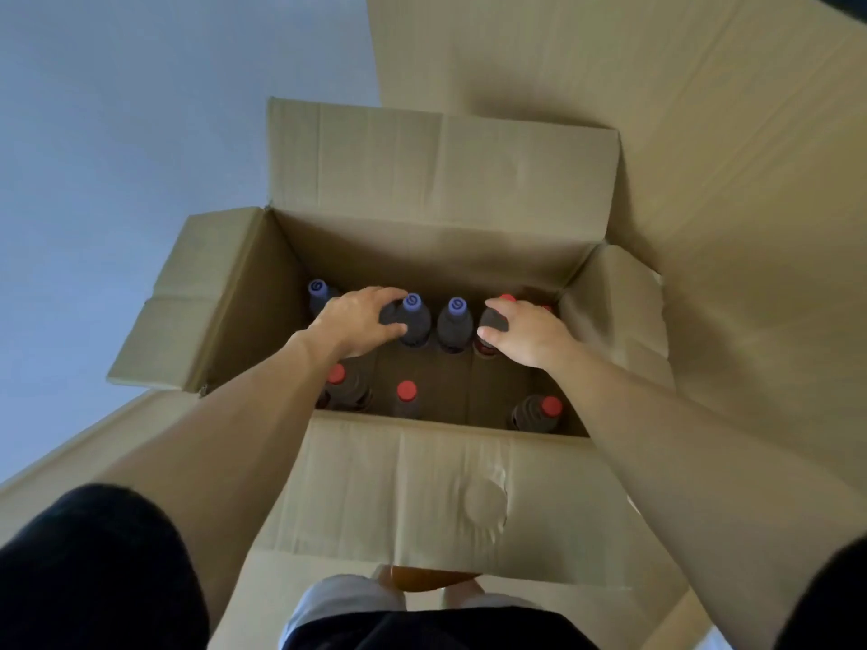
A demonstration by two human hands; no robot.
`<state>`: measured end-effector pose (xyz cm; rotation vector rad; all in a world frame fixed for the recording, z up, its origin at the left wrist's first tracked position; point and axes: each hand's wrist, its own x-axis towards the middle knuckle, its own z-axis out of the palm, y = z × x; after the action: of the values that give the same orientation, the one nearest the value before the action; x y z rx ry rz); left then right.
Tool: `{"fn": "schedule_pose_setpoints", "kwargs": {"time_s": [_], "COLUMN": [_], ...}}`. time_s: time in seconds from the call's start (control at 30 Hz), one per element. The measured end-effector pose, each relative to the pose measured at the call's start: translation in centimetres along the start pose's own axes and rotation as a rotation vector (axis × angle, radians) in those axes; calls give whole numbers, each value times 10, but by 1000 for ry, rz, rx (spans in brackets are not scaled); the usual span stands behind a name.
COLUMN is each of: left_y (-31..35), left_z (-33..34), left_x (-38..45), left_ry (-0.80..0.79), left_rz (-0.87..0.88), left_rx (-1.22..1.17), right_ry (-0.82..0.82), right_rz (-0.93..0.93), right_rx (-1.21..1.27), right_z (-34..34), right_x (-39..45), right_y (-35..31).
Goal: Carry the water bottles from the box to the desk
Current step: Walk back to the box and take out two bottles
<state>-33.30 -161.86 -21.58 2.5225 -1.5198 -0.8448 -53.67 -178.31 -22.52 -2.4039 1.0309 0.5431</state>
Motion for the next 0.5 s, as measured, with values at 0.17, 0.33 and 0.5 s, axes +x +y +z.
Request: {"fn": "schedule_pose_setpoints", "kwargs": {"time_s": [0.17,0.33,0.5], "left_y": [5,13,17], "left_z": [22,42,58], "left_x": [10,21,29], "left_ry": [-199,-376,-503], "left_rz": [67,72,84], "left_rx": [33,74,102], "right_ry": [-81,-152,-282], "right_rz": [36,78,113], "right_rx": [-14,-20,-104], "right_z": [16,28,38], "right_x": [4,5,4], "right_y": [10,19,23]}}
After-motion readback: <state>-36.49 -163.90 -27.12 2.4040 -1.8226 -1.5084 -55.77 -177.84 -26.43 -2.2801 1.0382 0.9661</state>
